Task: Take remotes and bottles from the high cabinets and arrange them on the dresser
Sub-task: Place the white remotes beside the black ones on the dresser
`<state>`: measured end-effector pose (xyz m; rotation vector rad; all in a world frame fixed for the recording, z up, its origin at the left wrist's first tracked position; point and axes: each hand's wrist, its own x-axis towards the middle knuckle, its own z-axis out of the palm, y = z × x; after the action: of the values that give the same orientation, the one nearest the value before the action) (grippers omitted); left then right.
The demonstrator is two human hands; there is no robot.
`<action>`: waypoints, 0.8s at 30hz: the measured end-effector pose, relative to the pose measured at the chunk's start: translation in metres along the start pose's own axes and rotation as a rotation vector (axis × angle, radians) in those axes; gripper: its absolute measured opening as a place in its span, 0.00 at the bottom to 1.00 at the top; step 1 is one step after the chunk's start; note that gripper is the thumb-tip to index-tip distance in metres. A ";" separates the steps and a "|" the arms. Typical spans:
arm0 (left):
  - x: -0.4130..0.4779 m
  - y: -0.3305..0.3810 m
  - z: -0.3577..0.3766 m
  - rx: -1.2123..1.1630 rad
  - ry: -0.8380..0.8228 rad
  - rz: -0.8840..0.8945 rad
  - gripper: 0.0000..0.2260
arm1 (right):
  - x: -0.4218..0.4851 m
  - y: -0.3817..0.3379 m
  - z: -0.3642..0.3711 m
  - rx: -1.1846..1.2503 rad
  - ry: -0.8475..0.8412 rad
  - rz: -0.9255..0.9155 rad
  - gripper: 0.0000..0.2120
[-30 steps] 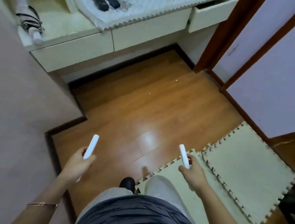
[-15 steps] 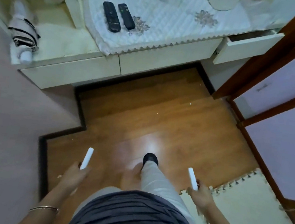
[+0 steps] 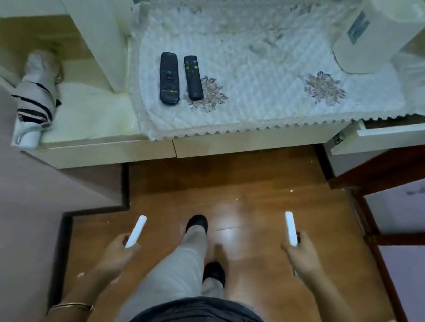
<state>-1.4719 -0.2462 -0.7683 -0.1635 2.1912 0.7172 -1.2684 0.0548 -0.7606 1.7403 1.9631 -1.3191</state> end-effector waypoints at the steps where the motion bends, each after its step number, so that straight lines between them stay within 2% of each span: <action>1: 0.007 0.004 0.001 -0.007 -0.006 -0.016 0.18 | 0.008 -0.007 0.000 0.005 -0.011 0.005 0.18; 7: 0.043 0.070 -0.014 0.012 -0.099 0.063 0.15 | 0.033 -0.047 0.004 0.008 -0.050 0.027 0.21; 10: 0.055 0.127 -0.025 -0.001 -0.131 0.192 0.14 | 0.047 -0.082 -0.005 0.013 -0.022 -0.054 0.20; 14: 0.061 0.205 -0.034 -0.027 -0.155 0.365 0.19 | 0.068 -0.141 -0.027 0.053 -0.010 -0.202 0.23; 20: 0.080 0.299 -0.025 -0.161 0.006 0.439 0.12 | 0.115 -0.230 -0.059 0.168 0.020 -0.347 0.24; 24: 0.098 0.353 -0.009 -0.231 0.073 0.464 0.11 | 0.157 -0.278 -0.071 0.136 -0.004 -0.418 0.23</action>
<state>-1.6637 0.0539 -0.6803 0.2149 2.2320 1.2388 -1.5286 0.2403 -0.6922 1.4209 2.3751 -1.6137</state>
